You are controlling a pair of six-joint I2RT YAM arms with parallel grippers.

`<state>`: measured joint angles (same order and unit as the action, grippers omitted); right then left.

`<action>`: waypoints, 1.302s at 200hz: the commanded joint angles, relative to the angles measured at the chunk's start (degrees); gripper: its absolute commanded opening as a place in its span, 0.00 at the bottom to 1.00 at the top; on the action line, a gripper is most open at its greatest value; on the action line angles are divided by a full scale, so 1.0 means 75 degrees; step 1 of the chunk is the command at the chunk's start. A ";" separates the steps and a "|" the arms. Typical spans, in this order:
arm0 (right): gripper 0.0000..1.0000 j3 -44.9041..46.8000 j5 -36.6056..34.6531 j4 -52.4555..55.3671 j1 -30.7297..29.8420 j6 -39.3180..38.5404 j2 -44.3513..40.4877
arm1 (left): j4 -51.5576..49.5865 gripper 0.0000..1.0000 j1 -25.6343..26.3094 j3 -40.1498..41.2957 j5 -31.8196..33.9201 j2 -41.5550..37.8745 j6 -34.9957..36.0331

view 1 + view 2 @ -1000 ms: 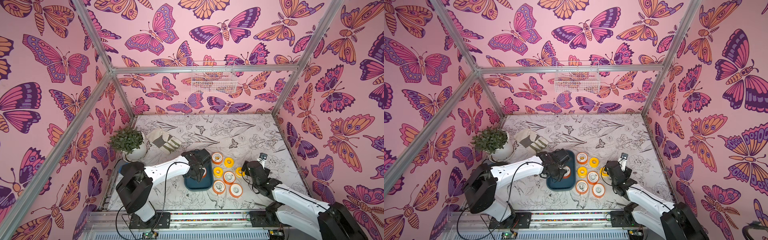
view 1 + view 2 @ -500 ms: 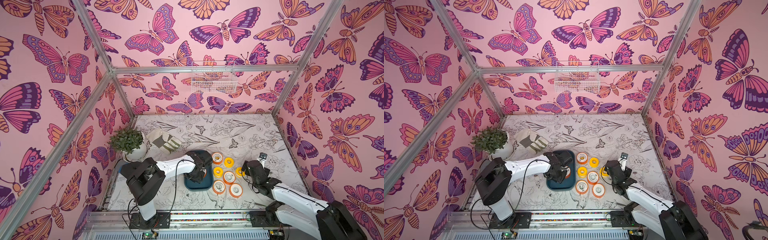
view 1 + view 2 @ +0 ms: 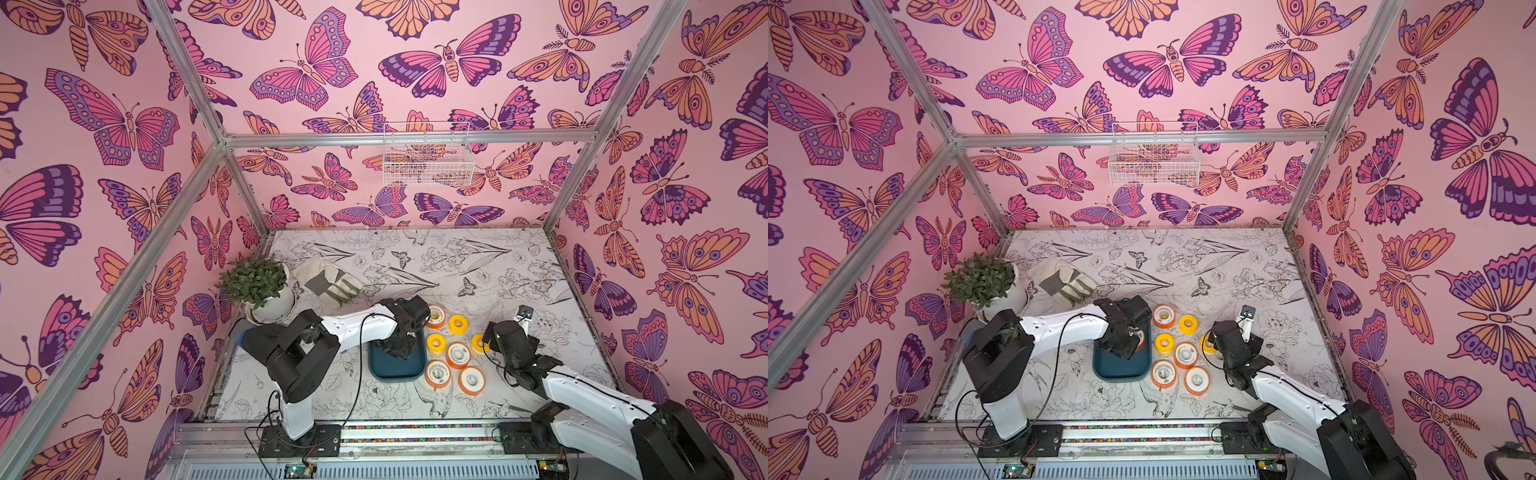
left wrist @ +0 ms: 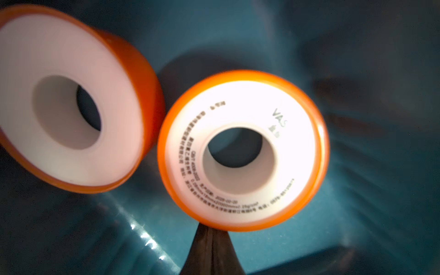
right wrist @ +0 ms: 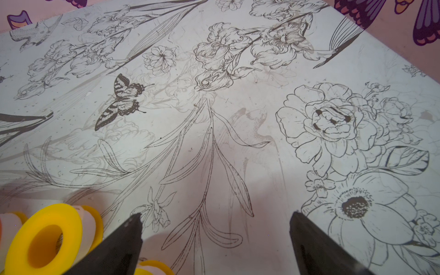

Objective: Put the sealing tape into the storage box
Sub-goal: Place the sealing tape in the storage box, then pick up the sealing tape at the center of the board.

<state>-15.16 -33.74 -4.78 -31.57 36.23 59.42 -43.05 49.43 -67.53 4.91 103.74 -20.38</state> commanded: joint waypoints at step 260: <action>1.00 -0.2221 0.1827 0.1711 -0.0098 -0.1308 0.0638 | -0.2091 0.72 -0.0154 0.1743 0.2586 -0.7998 -0.0346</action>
<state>-25.89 -25.91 1.72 -31.57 30.52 60.77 -57.45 49.04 -55.46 22.37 43.48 -23.18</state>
